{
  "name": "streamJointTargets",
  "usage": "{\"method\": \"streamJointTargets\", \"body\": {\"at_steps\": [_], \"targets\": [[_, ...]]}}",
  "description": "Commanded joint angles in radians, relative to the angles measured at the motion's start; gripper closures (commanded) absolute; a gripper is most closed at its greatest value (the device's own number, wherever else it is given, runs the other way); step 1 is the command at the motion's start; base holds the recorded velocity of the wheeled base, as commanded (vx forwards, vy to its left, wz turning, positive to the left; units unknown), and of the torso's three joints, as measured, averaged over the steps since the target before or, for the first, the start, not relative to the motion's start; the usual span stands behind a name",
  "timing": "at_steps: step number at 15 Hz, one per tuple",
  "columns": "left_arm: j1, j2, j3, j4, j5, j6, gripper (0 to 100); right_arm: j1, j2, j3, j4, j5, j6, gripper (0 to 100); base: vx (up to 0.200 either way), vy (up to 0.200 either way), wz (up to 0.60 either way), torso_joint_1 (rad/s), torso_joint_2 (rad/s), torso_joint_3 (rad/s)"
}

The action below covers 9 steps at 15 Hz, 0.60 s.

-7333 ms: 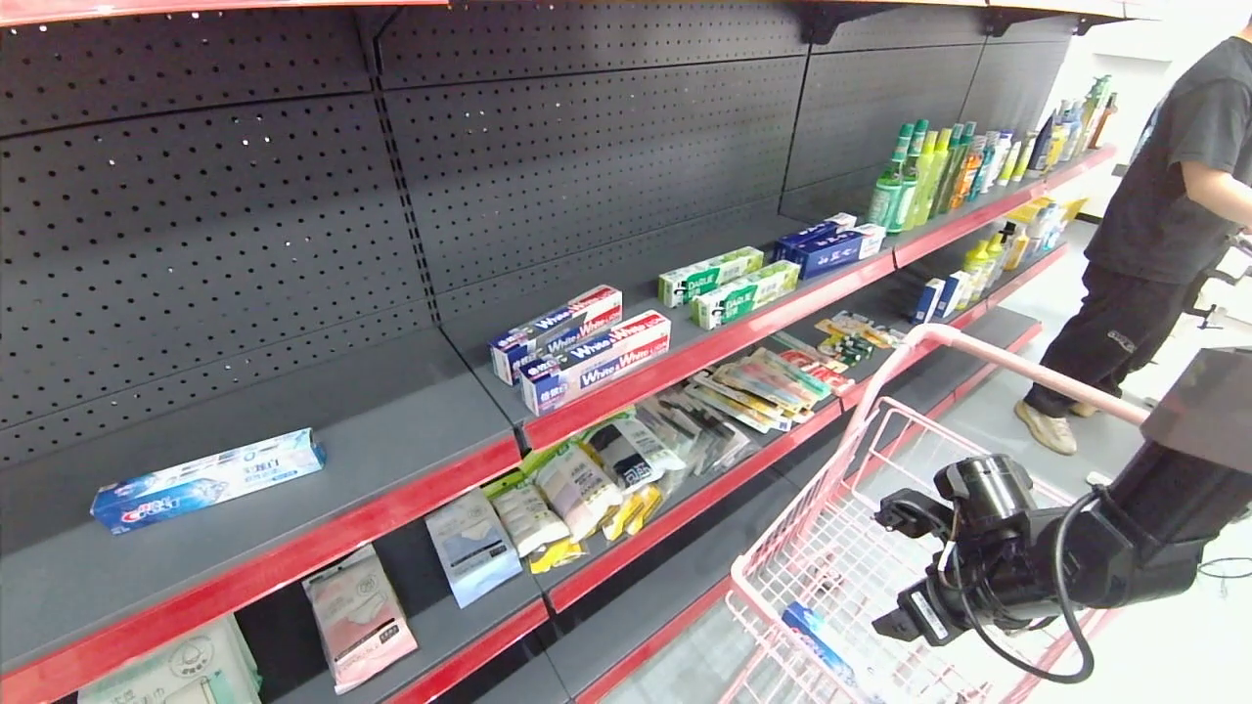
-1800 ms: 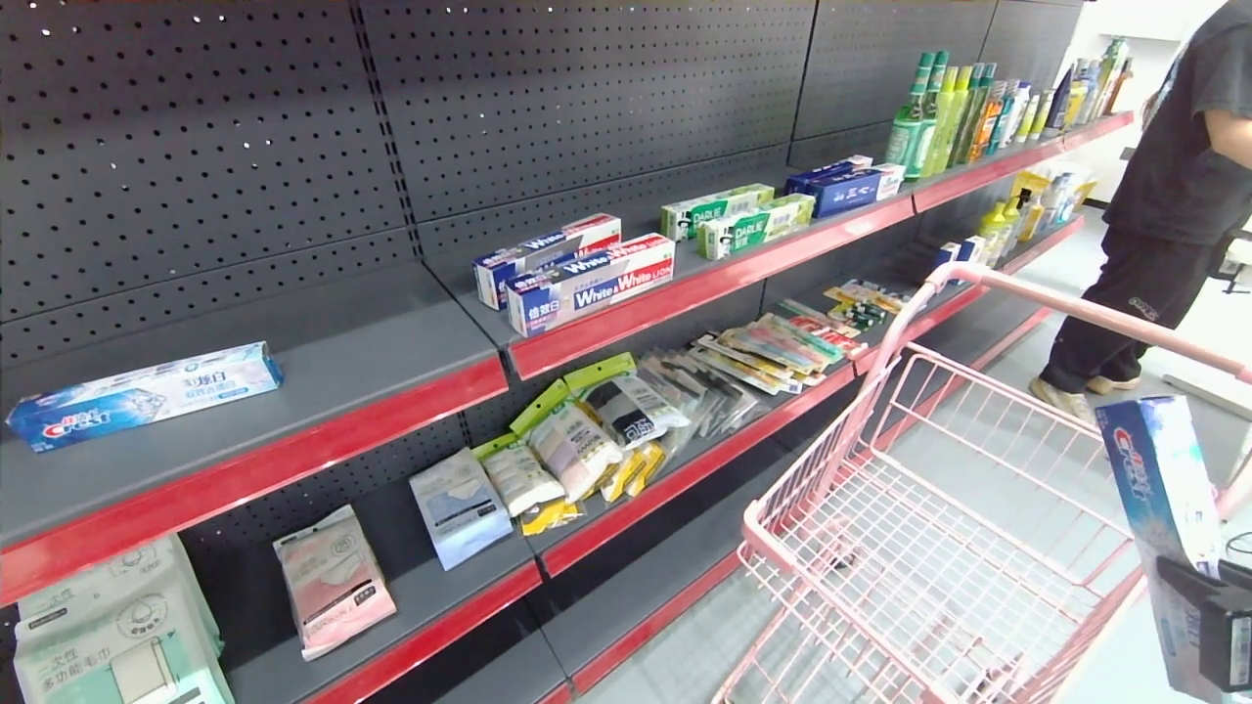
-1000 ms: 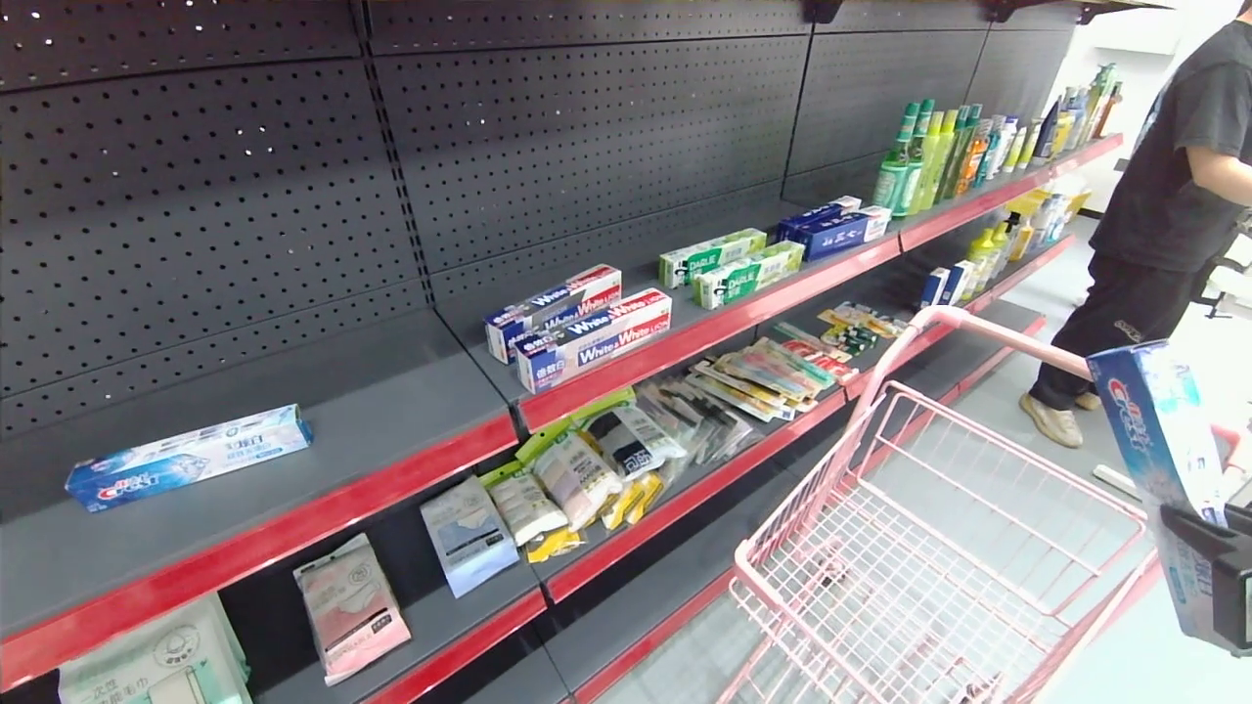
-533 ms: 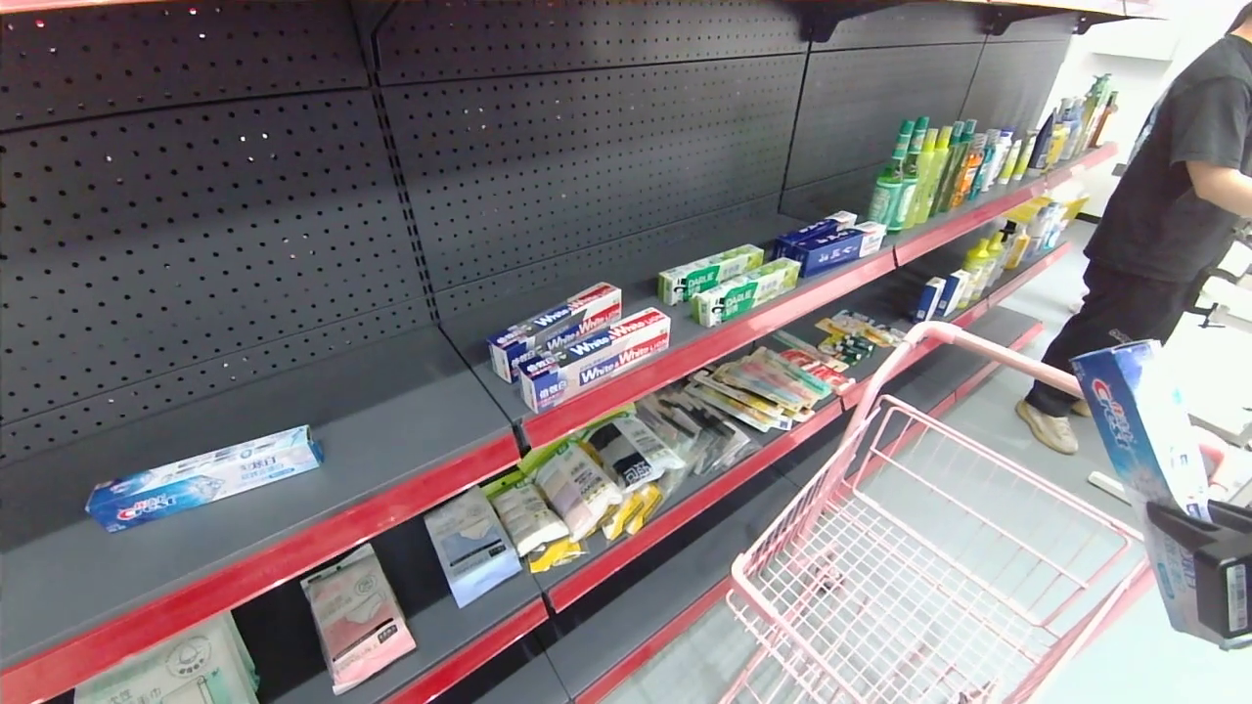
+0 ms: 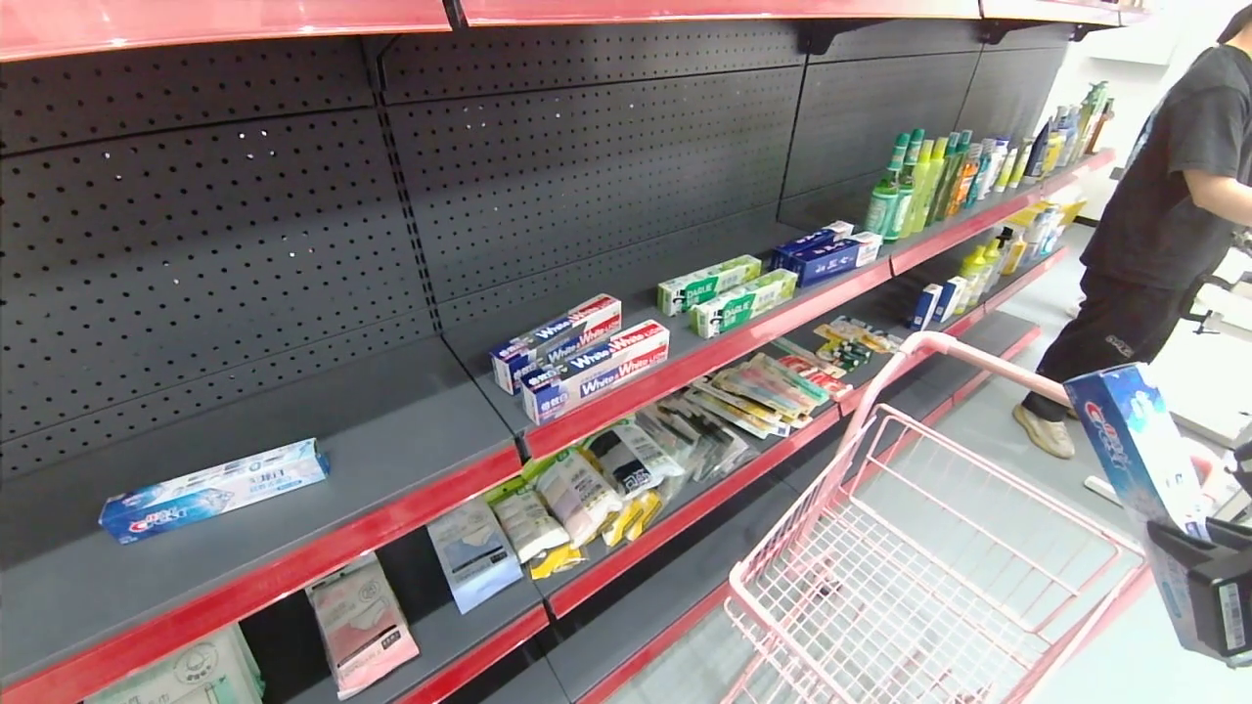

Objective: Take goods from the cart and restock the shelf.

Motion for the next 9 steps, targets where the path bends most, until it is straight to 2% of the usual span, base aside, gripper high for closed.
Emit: {"method": "streamJointTargets", "body": {"at_steps": [1,5,9], "targets": [[0.0,0.001,0.0,0.0,0.001,-0.001,0,-0.005,0.006,0.004,0.0,0.0,-0.003,100,0.0,0.0,0.0,0.0,0.0,0.0],[0.0,0.001,0.0,0.0,-0.001,-0.001,0,-0.005,0.008,0.016,-0.002,0.0,0.003,100,0.0,0.0,0.0,0.0,0.0,0.0],[0.0,0.001,0.0,0.0,0.001,-0.001,0,-0.005,-0.012,0.028,-0.003,0.0,-0.001,100,0.0,0.0,0.6,0.004,0.0,-0.001]]}}
